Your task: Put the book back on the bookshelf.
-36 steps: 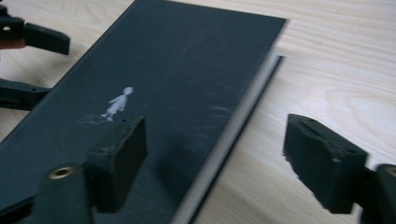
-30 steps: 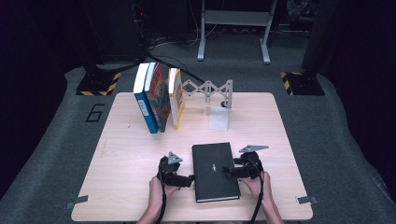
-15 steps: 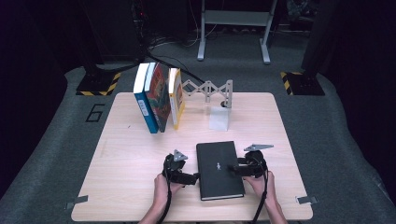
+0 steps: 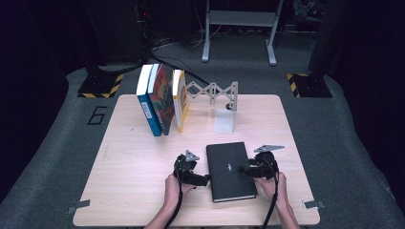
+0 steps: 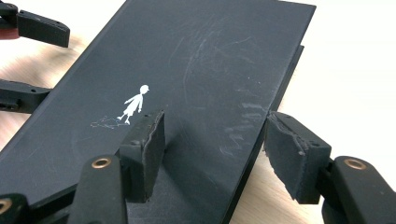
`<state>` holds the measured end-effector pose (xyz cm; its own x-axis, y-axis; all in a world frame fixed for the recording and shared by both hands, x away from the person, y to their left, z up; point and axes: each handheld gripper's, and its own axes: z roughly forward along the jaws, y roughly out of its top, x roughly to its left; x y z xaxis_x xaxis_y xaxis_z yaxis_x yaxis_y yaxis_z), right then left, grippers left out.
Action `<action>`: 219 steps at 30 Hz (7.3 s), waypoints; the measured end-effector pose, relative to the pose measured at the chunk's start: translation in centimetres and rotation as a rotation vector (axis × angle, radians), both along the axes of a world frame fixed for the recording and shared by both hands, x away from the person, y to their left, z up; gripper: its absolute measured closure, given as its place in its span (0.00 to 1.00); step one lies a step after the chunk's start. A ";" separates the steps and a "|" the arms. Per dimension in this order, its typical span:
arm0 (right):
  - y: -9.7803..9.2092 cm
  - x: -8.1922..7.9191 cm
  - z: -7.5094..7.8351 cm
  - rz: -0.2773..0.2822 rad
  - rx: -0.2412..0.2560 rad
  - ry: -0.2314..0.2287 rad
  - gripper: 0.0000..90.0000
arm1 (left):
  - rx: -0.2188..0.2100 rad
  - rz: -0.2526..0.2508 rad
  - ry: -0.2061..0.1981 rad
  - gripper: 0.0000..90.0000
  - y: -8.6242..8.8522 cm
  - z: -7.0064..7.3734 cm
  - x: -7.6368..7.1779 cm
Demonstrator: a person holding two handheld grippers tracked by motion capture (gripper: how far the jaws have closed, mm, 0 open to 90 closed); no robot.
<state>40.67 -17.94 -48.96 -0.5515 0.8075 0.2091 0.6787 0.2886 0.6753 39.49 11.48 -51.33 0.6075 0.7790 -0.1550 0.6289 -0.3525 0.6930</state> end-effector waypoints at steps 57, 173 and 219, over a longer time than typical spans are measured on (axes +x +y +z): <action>-7.1 0.4 0.1 -0.194 0.010 0.031 0.33 | -0.031 -0.021 0.039 0.02 -6.8 0.5 4.3; -3.8 8.2 5.8 -0.060 0.165 0.262 0.84 | 0.133 0.118 -0.114 0.01 8.1 -1.6 -0.1; -1.5 2.6 10.3 -0.306 0.015 -0.514 0.93 | 0.127 0.105 -0.127 0.05 8.1 -1.6 -0.2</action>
<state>43.31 -19.47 -38.70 -0.3279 0.9446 -0.0104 0.3146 0.1195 0.9417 39.27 19.54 -52.95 0.5308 0.8473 0.0207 0.5773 -0.3793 0.7231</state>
